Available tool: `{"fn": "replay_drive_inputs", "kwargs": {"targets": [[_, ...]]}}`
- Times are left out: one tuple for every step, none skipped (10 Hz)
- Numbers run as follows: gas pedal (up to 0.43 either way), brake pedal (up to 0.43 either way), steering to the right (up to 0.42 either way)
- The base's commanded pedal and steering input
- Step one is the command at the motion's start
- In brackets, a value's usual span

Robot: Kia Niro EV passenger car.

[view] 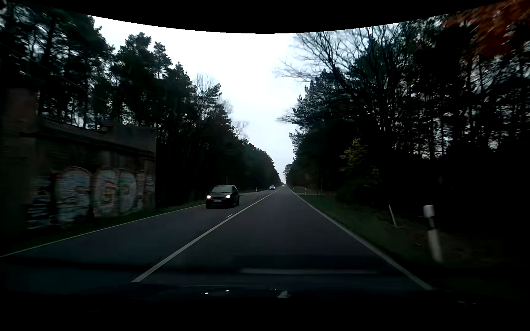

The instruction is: Follow the waypoints while adhering to traffic rules and regulations

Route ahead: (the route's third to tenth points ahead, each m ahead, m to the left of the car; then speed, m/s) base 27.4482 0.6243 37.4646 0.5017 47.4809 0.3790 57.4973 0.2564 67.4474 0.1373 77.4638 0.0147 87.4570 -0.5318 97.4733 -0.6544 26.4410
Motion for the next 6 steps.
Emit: {"fn": "replay_drive_inputs", "kwargs": {"targets": [[0.268,0.000,0.005],[0.268,0.000,0.004],[0.268,0.000,0.004],[0.268,0.000,0.004],[0.268,0.000,0.004],[0.268,0.000,0.003]]}}
